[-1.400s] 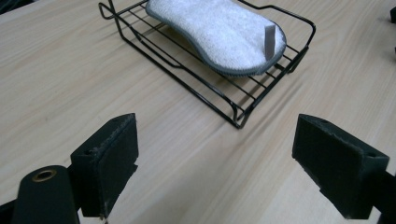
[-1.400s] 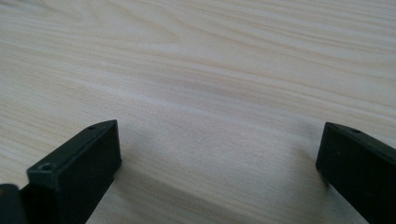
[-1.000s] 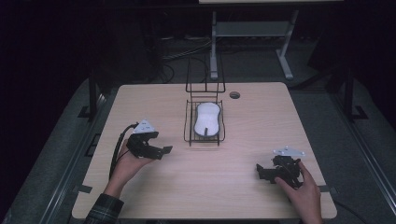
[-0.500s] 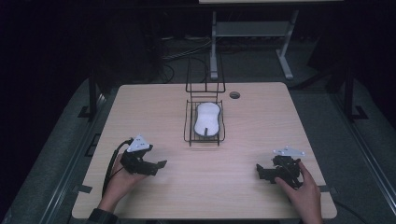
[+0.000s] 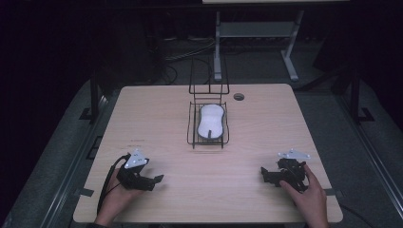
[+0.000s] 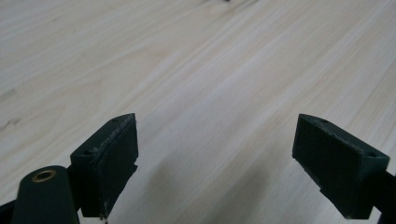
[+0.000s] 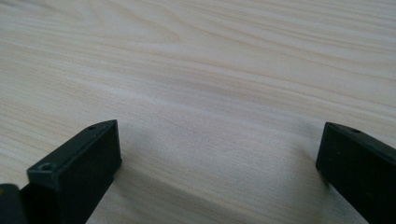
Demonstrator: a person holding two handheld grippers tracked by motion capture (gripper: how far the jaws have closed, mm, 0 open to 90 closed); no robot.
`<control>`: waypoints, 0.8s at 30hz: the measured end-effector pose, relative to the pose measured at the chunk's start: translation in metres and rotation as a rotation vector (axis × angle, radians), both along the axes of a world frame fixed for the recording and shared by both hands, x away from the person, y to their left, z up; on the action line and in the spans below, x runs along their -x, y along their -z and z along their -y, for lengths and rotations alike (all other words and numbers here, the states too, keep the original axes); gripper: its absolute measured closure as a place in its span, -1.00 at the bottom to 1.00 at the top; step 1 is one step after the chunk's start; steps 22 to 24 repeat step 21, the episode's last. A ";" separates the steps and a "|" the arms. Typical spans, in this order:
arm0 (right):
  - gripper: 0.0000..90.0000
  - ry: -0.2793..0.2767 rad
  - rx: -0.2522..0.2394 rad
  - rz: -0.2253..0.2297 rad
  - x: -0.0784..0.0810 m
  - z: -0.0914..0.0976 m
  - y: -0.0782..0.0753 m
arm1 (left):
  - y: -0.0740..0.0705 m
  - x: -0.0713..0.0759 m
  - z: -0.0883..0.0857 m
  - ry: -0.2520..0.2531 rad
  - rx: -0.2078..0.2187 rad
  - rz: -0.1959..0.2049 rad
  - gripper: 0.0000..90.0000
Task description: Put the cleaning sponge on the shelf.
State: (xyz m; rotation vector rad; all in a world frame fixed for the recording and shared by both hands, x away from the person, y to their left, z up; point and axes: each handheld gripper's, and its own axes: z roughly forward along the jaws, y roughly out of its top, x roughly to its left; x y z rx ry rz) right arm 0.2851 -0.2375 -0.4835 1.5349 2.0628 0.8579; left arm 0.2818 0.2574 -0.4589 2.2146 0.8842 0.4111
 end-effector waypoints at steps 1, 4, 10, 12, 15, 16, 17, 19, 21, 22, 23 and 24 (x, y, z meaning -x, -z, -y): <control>-1.00 -0.001 0.000 0.000 0.000 0.000 0.000 | 0.002 0.001 0.000 -0.001 -0.009 -0.002 -0.70; -1.00 0.000 0.000 0.000 0.000 0.000 0.000 | 0.008 0.002 0.000 0.003 -0.026 -0.015 -0.70; -1.00 0.000 0.000 0.000 0.000 0.000 0.000 | 0.016 0.004 0.000 0.015 0.020 -0.011 -0.72; -1.00 0.000 0.001 0.000 0.000 0.000 0.000 | 0.016 0.004 -0.001 0.016 0.020 -0.012 -0.72; -1.00 0.001 0.001 0.000 0.000 0.000 0.000 | 0.016 0.004 -0.001 0.016 0.020 -0.012 -0.72; -1.00 0.000 0.001 0.000 0.000 0.000 0.000 | 0.016 0.004 -0.001 0.016 0.019 -0.012 -0.72; -1.00 0.000 0.001 0.000 0.000 0.000 0.000 | 0.016 0.004 -0.001 0.016 0.019 -0.013 -0.72; -1.00 0.000 0.002 0.000 0.000 0.000 0.000 | 0.016 0.003 -0.001 0.018 0.020 -0.012 -0.72; -1.00 0.001 -0.001 -0.001 0.000 0.000 0.000 | 0.016 0.003 -0.001 0.023 0.021 -0.013 -0.72; -1.00 0.001 -0.001 -0.001 0.000 0.000 0.000 | 0.016 0.003 -0.001 0.023 0.021 -0.013 -0.72; -1.00 0.001 -0.001 -0.001 0.000 0.000 0.000 | 0.016 0.003 -0.001 0.023 0.021 -0.013 -0.72; -1.00 0.001 -0.001 -0.001 0.000 0.000 0.000 | 0.016 0.003 -0.001 0.023 0.021 -0.013 -0.72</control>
